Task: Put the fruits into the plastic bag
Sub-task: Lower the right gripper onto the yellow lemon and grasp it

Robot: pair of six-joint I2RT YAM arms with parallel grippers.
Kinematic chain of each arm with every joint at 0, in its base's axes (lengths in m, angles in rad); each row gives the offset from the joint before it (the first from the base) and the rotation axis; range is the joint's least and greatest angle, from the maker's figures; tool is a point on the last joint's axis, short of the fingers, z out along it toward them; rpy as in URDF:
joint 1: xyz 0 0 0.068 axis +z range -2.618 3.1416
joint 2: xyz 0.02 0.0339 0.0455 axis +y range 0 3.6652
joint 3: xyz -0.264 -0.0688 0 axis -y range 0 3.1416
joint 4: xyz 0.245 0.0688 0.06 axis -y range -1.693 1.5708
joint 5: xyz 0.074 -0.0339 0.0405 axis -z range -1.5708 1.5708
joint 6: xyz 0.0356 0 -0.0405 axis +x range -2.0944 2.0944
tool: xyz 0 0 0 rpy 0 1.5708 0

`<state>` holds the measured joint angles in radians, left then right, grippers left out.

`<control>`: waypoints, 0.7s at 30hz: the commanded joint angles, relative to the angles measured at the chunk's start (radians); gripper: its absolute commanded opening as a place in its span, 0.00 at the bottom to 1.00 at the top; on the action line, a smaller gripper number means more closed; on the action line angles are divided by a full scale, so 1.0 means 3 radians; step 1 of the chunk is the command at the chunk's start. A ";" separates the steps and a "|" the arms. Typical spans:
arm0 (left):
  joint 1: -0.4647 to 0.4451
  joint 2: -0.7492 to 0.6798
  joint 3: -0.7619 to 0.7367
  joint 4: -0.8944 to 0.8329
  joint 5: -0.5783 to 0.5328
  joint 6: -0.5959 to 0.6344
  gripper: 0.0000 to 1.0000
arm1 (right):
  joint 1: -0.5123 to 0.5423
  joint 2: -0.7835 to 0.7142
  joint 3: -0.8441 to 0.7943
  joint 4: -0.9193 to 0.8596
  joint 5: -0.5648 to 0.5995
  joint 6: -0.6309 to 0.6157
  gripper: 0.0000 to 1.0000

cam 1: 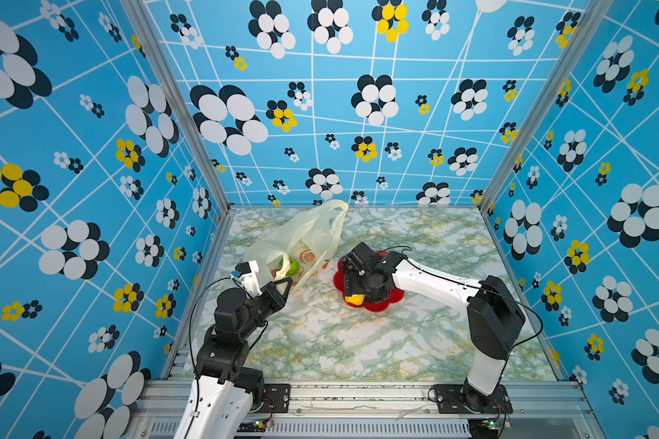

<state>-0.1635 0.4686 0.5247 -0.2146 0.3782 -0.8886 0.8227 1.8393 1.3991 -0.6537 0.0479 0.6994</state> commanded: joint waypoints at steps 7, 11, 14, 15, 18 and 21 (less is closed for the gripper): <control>0.0028 -0.0034 -0.0019 -0.0021 -0.0008 0.0094 0.00 | 0.0024 0.0142 0.0110 -0.0002 0.0056 -0.0038 0.79; 0.0036 -0.0029 -0.0017 -0.0014 -0.0003 0.0098 0.00 | 0.0024 0.0160 0.0136 0.0005 0.0025 -0.0058 0.70; 0.0036 -0.0024 -0.0013 -0.0017 -0.0003 0.0101 0.00 | 0.0024 0.0111 0.0109 0.0020 0.0043 -0.0051 0.64; 0.0043 -0.0023 -0.0014 -0.0016 -0.0004 0.0104 0.00 | 0.0024 0.0081 0.0097 0.0036 0.0054 -0.0056 0.63; 0.0039 -0.0009 -0.0014 -0.0006 -0.0003 0.0104 0.00 | 0.0024 -0.0018 0.0029 0.0104 0.0070 -0.0088 0.57; 0.0041 0.0009 -0.0007 0.0020 0.0002 0.0094 0.00 | 0.0024 -0.0095 -0.0016 0.0149 0.0090 -0.0112 0.48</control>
<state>-0.1577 0.4683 0.5247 -0.2165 0.3782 -0.8783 0.8227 1.8648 1.4097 -0.6350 0.0479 0.6838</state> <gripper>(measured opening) 0.044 0.626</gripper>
